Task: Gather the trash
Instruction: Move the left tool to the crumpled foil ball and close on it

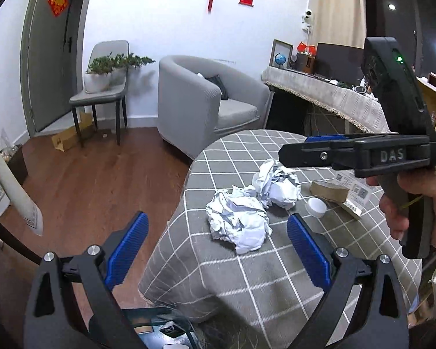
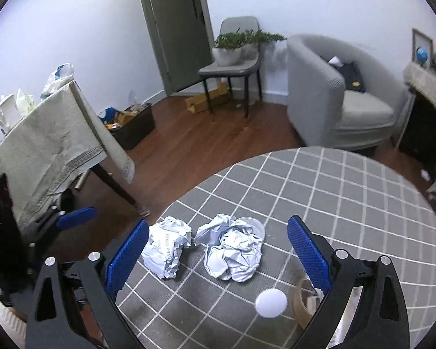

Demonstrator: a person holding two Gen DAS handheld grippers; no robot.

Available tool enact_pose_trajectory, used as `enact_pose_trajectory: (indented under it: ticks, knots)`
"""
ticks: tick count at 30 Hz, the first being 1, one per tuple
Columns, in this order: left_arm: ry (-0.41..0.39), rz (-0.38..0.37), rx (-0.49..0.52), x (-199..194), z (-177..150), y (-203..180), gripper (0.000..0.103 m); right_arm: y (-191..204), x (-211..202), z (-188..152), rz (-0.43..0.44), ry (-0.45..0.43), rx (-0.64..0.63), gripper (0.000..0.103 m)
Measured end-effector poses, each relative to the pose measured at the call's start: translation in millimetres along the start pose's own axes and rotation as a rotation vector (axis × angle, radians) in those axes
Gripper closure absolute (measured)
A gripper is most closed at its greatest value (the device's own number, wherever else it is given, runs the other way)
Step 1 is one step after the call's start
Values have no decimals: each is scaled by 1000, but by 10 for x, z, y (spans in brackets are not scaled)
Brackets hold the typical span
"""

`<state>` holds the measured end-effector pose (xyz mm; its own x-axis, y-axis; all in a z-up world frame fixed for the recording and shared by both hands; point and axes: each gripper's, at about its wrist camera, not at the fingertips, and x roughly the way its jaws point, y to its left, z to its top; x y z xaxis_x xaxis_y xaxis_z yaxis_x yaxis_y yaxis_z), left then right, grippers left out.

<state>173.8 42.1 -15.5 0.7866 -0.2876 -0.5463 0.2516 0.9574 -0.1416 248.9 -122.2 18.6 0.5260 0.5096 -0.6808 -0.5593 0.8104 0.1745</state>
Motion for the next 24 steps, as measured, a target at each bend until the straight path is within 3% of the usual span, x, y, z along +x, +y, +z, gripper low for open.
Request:
enact_pose_trajectory:
  ticks: [5,18,24]
  knots:
    - [19,-25,-34,204,24,21,5,-88,124,12,8,34,10,16]
    - [41,-46,-32,448,-3,-15,7,-232,343,21,45,85,44,17]
    - [61,-63,-39,502,10,4,23,-243,424,-1,48,105,51,21]
